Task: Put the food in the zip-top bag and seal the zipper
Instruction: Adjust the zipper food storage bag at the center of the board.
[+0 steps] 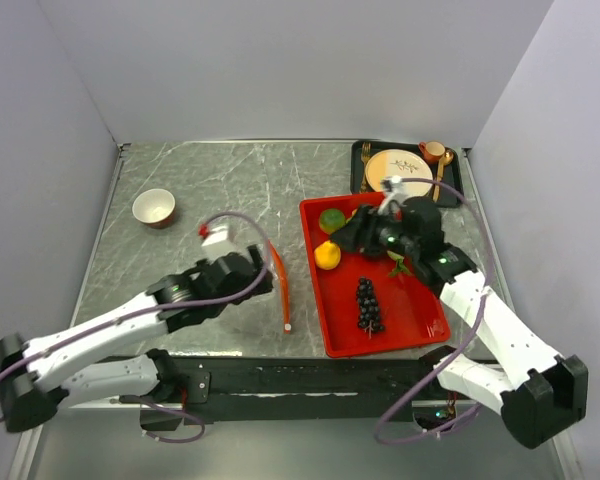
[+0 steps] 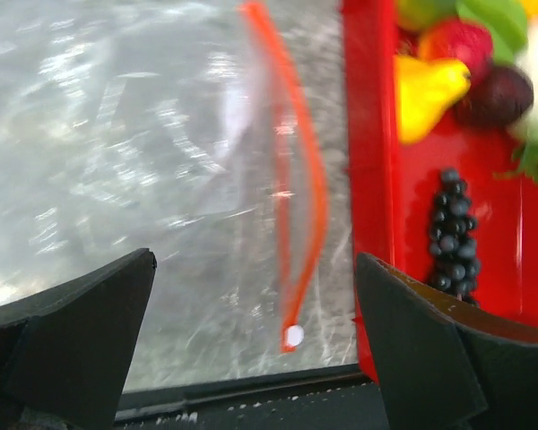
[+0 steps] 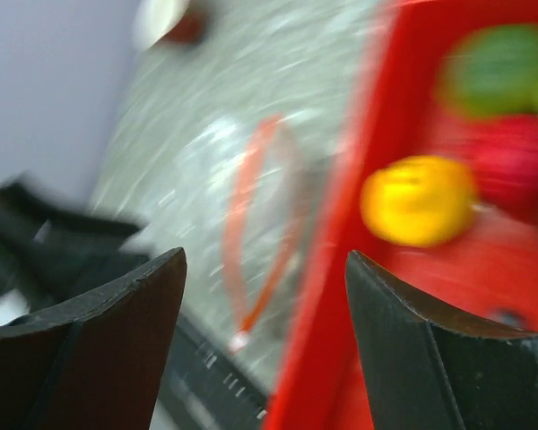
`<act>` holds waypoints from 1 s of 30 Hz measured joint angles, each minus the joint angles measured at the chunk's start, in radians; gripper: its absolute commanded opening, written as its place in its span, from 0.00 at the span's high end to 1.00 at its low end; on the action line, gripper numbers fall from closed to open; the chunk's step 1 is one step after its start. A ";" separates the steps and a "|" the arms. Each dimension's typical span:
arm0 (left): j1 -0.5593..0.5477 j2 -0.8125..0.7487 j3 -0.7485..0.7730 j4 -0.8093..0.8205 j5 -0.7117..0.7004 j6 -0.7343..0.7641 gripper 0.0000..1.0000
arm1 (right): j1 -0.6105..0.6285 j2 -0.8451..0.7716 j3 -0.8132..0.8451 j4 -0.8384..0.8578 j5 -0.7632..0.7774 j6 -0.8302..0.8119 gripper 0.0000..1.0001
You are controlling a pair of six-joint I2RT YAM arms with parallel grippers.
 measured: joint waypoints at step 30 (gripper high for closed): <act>0.000 -0.315 -0.193 -0.465 -0.209 -0.594 0.02 | 0.330 0.538 0.112 0.171 -0.093 0.041 0.30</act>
